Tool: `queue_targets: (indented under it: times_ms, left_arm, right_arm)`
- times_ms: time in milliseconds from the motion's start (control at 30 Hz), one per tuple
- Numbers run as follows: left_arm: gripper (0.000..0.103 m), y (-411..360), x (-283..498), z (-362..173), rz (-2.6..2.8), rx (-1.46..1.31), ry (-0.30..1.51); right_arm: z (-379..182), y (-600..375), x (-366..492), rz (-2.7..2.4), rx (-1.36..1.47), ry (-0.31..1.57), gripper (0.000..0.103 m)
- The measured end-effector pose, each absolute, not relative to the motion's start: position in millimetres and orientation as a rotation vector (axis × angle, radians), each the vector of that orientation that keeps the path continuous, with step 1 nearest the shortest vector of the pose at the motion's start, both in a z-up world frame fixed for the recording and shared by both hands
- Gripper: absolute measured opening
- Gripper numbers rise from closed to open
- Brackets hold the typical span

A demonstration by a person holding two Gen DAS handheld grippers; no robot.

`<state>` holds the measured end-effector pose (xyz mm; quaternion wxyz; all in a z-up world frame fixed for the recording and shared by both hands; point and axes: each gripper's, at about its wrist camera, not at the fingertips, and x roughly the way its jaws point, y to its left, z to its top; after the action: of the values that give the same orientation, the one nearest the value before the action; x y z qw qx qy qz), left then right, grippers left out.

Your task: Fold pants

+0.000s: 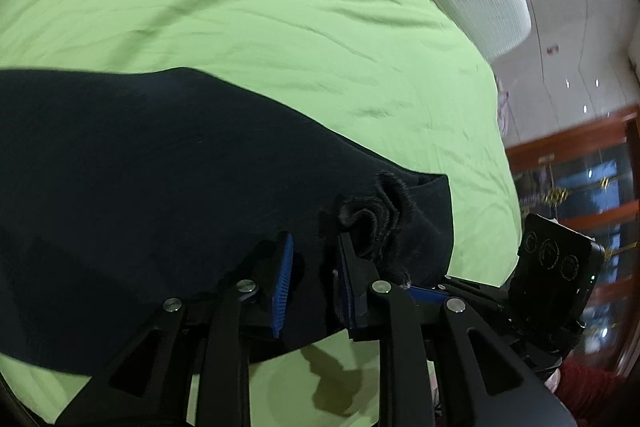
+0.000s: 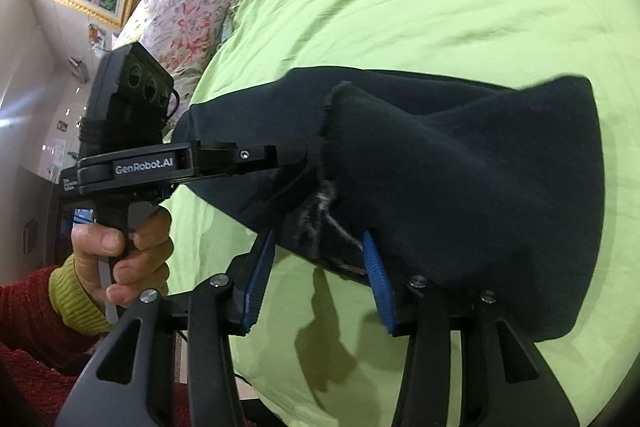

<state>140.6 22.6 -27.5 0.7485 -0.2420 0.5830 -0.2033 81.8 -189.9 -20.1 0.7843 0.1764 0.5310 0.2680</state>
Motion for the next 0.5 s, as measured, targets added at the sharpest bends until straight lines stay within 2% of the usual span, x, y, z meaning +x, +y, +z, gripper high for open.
queue_targets:
  times_ms: [333, 400, 500]
  left_arm:
    - [0.041, 61, 114, -24, -0.315, -0.621, 1.220]
    - [0.048, 73, 107, -22, -0.279, -0.643, 1.203]
    - [0.050, 90, 93, -19, -0.209, -0.657, 1.175]
  right_arm:
    - [3, -172, 90, 0.619, 0.368, 1.112, 0.047]
    - [6, -170, 91, 0.634, 0.366, 1.111, 0.047]
    - [10, -160, 97, 0.654, 0.345, 1.107, 0.047]
